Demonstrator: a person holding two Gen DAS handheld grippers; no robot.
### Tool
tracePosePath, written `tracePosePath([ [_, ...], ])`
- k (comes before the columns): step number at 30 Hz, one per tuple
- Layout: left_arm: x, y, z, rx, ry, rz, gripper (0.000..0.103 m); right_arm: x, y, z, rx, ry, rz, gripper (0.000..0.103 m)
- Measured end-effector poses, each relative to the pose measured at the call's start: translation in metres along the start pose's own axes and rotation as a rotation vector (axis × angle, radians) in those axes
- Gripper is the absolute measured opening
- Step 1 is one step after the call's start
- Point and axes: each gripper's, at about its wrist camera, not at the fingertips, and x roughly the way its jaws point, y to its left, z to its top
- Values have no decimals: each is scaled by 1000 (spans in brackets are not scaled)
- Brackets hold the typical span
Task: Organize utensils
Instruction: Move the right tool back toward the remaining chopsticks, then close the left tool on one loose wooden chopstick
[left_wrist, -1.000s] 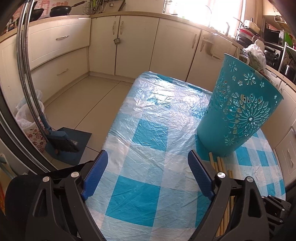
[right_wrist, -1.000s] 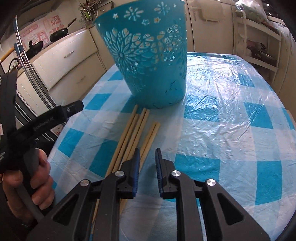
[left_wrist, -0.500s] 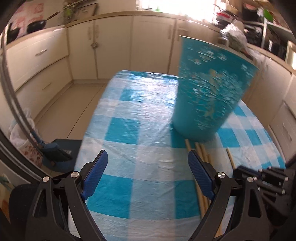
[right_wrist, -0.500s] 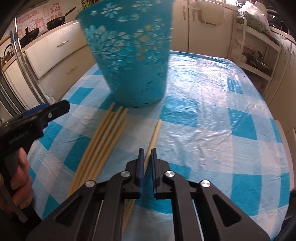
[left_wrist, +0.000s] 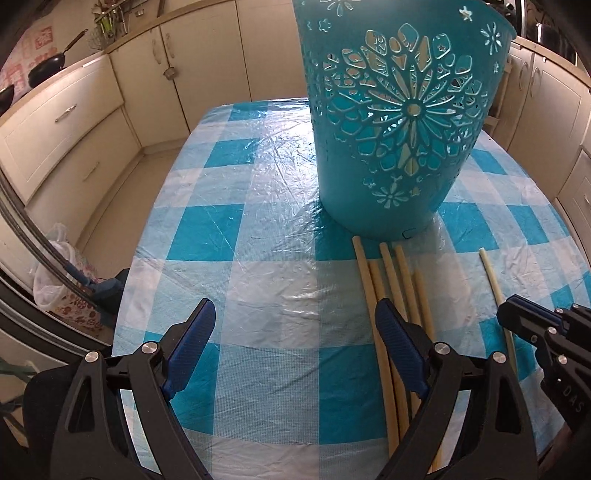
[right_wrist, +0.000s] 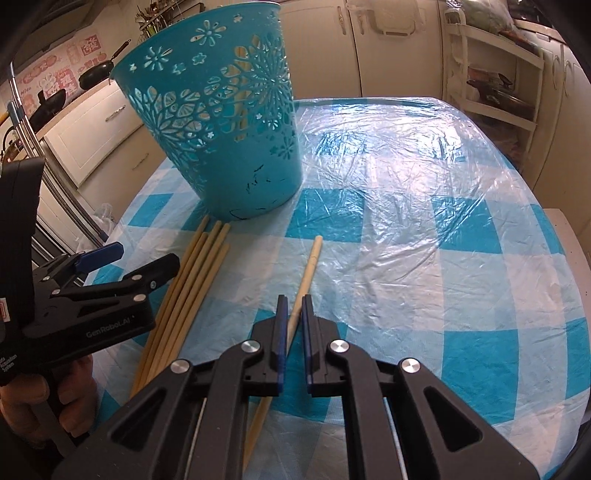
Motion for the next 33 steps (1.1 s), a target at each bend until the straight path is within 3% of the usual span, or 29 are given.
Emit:
tracePosePath([
  [7,13,-7,13,-2,39,10,82,0,-1,-1,4,-8,8,10],
  [9,14,-8,15,-9,39,-1,77,0,-1,-1,3,-10,7,10],
  [14,10,-9,14,29,36,-66,48,0,-1,0,3,-13,0,10],
  [20,17,-9,27,31,80,-92,43,1,-7,2,27,-23,-6,10],
  [21,18,-9,29,30,80,-90,38,1,-7,3,28,-25,-5,10],
  [23,18,-12,32,37,86,-111,8,1,-7,3,30,-27,-4,10],
  [28,15,-16,25,47,100,-108,6,2,-8,4,32,-29,-3,10],
  [31,16,-16,26,37,96,-77,17,2,-9,4,32,-31,-2,10],
  [33,18,-15,29,40,89,-82,17,2,-10,3,36,-33,3,10],
])
